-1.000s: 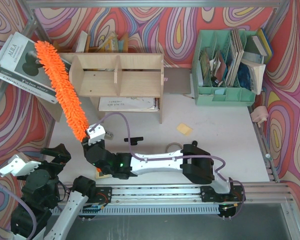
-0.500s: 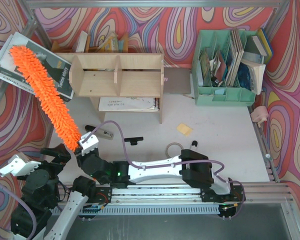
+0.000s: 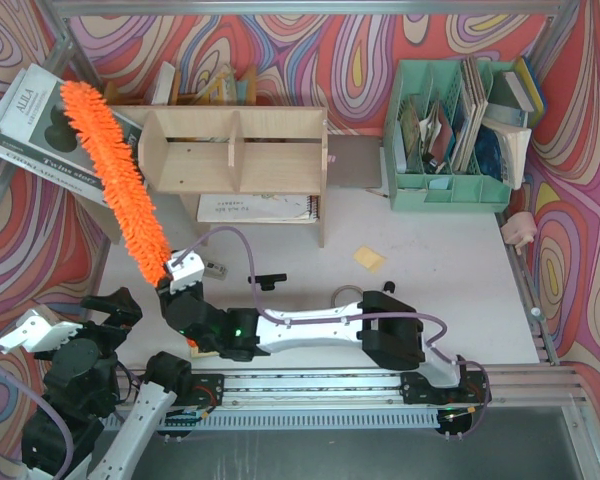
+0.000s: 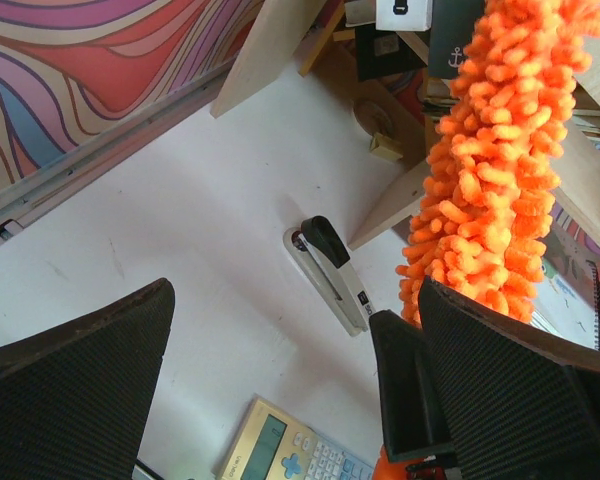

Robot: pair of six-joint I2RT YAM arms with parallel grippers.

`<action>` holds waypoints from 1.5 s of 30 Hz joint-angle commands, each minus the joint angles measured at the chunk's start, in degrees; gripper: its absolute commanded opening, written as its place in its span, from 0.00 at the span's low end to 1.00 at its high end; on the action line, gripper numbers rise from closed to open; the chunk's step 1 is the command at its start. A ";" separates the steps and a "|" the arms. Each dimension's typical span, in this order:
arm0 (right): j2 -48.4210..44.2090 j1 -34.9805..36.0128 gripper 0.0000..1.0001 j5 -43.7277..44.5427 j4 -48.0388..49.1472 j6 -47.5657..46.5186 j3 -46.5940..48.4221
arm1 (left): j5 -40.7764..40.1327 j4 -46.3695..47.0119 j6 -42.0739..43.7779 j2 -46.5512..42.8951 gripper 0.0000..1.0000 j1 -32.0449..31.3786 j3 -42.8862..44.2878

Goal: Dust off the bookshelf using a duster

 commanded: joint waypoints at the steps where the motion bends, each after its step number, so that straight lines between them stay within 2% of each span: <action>1: 1.04 2.57 0.00 -2.58 6.49 -6.03 4.23 | 0.18 1.32 0.72 0.07 0.98 -0.40 -0.73; 7: 1.51 2.69 0.00 -2.00 6.52 -6.62 4.11 | 0.17 1.29 0.72 -0.04 0.98 -0.40 -0.73; 13: 1.33 0.81 0.00 0.64 1.23 -0.53 3.12 | 0.19 1.36 0.73 0.11 0.98 -0.37 -0.72; 17: 1.80 0.60 0.00 1.12 0.35 -1.32 4.55 | 0.25 1.36 0.75 0.15 0.98 -0.40 -0.72; 26: 5.09 1.45 0.00 -4.72 0.70 -6.25 14.37 | 0.34 1.50 0.85 0.53 0.98 -0.38 -0.72; 31: 7.93 1.14 0.00 -3.94 -1.44 -8.08 19.06 | 0.34 1.43 0.85 0.54 0.98 -0.38 -0.72; 37: 7.73 -2.49 0.00 -2.63 -6.12 -3.31 17.68 | 0.34 1.46 0.92 0.53 0.98 -0.39 -0.72; 40: 7.46 -2.94 0.00 -1.11 -6.18 -3.47 16.96 | 0.43 1.54 0.93 0.53 0.98 -0.37 -0.72; 45: 7.27 -1.93 0.00 -3.55 -5.22 -4.82 17.80 | 0.43 1.54 0.95 0.53 0.98 -0.40 -0.87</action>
